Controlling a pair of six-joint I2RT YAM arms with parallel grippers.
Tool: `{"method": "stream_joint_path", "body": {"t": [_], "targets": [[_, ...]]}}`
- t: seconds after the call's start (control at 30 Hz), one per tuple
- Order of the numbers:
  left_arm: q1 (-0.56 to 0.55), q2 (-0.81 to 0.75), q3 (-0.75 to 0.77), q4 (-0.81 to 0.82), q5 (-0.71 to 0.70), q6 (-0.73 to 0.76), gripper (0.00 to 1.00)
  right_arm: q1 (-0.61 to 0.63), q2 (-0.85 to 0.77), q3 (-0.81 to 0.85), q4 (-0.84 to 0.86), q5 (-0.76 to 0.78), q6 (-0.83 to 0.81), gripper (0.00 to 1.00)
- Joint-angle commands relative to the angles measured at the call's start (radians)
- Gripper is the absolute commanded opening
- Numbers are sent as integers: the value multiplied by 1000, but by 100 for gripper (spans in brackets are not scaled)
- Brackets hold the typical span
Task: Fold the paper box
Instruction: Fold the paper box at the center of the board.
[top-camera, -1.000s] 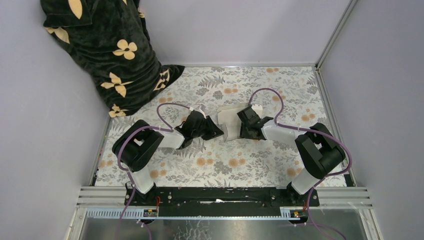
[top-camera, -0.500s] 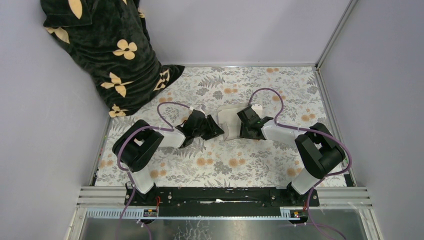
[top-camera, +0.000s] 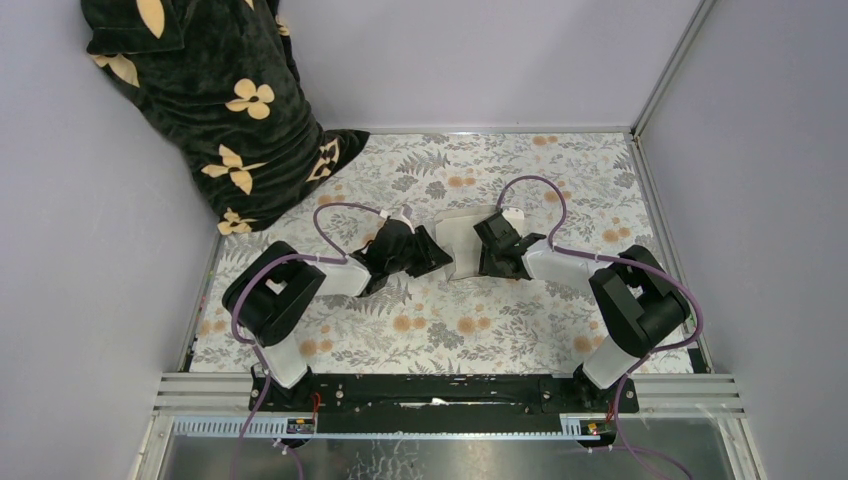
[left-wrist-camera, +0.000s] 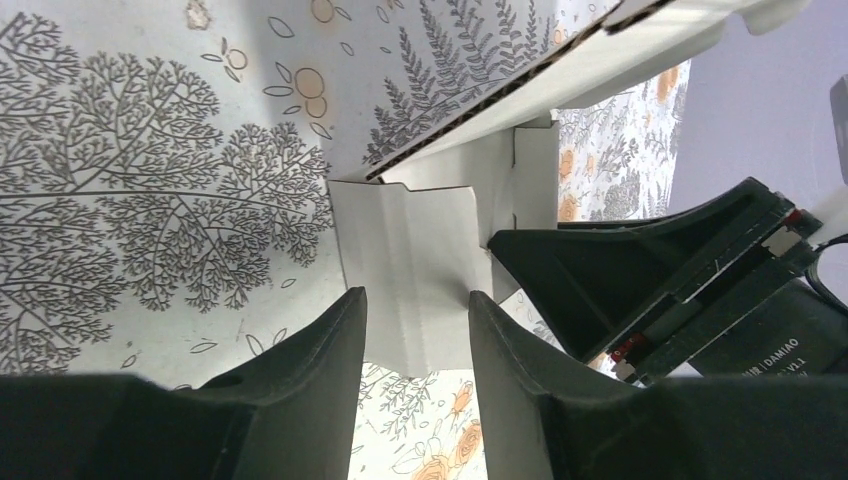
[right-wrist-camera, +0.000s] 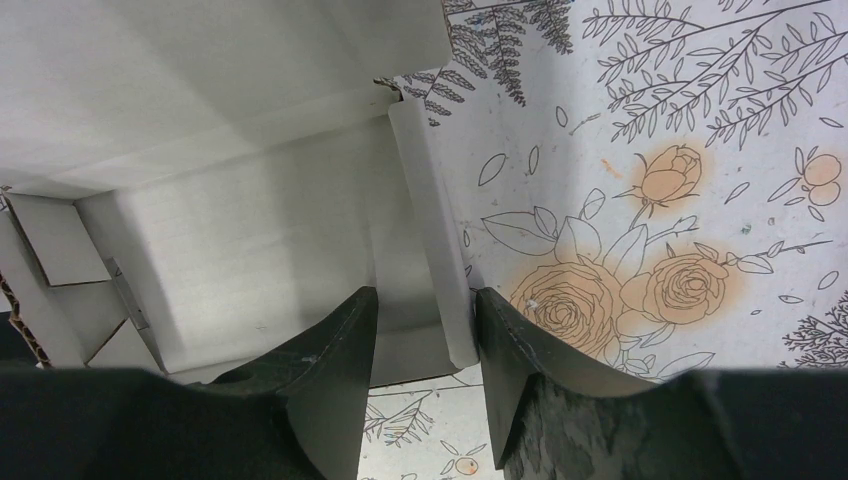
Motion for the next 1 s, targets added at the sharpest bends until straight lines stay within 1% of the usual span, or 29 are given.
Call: {"method": "stream_joint_path", "body": {"t": [0.0,0.2,0.53,0.97], "targets": [[-12,-14,10,76,17,-15,49,21,76,-34,-69,-59,1,48],[-18,16,22,62,26,-10,49,22,74,-38,-65,-64,0,48],[-32,48,86,-118,-15,60,48,21,75,-40,-62,-65,0,48],[-38,76,130,-220,-53,110,49,21,76,-40,-56,-74,-4,48]]}}
